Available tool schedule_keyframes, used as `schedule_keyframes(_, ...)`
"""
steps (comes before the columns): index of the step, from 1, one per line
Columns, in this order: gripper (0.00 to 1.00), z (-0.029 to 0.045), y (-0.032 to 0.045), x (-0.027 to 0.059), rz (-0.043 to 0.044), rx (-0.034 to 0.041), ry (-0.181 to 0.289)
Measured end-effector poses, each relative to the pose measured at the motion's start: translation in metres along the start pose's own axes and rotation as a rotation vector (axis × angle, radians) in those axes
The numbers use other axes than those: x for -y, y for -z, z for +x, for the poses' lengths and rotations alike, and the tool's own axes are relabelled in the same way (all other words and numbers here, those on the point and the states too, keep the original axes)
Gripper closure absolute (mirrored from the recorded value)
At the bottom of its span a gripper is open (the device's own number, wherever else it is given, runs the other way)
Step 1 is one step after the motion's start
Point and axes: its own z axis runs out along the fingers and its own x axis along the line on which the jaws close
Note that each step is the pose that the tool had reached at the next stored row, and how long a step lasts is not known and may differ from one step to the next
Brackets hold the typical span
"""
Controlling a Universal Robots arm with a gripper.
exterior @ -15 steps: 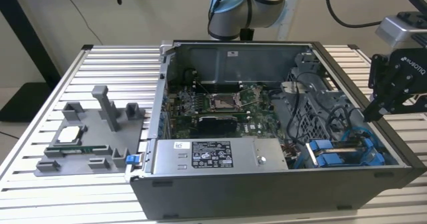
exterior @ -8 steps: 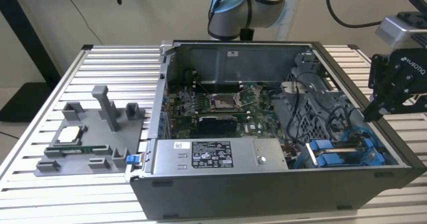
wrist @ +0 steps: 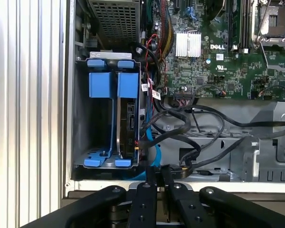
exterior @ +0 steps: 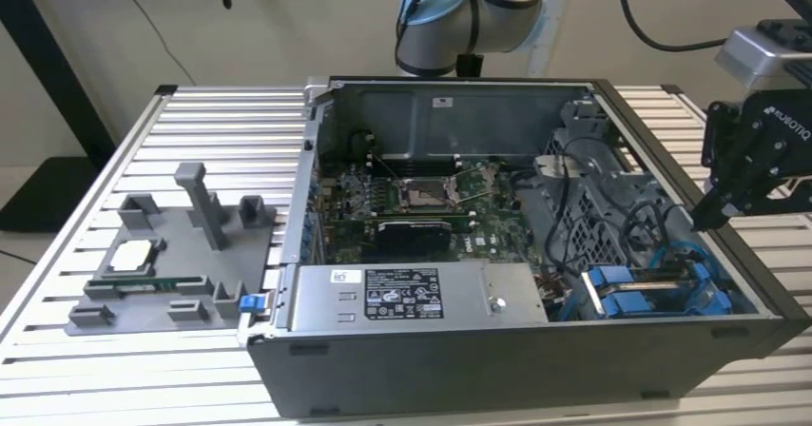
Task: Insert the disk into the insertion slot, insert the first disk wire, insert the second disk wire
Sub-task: 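Insert the second disk wire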
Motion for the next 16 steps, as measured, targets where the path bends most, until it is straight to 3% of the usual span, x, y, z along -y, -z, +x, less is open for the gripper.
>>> schedule_keyframes(9, 1.00, -0.0004, 0.0118, -0.0020, 0.0000, 0.0000, 0.000)
schedule_keyframes(16, 1.00, -0.0001, 0.0154, -0.0073, 0.0021, 0.0007, 0.000)
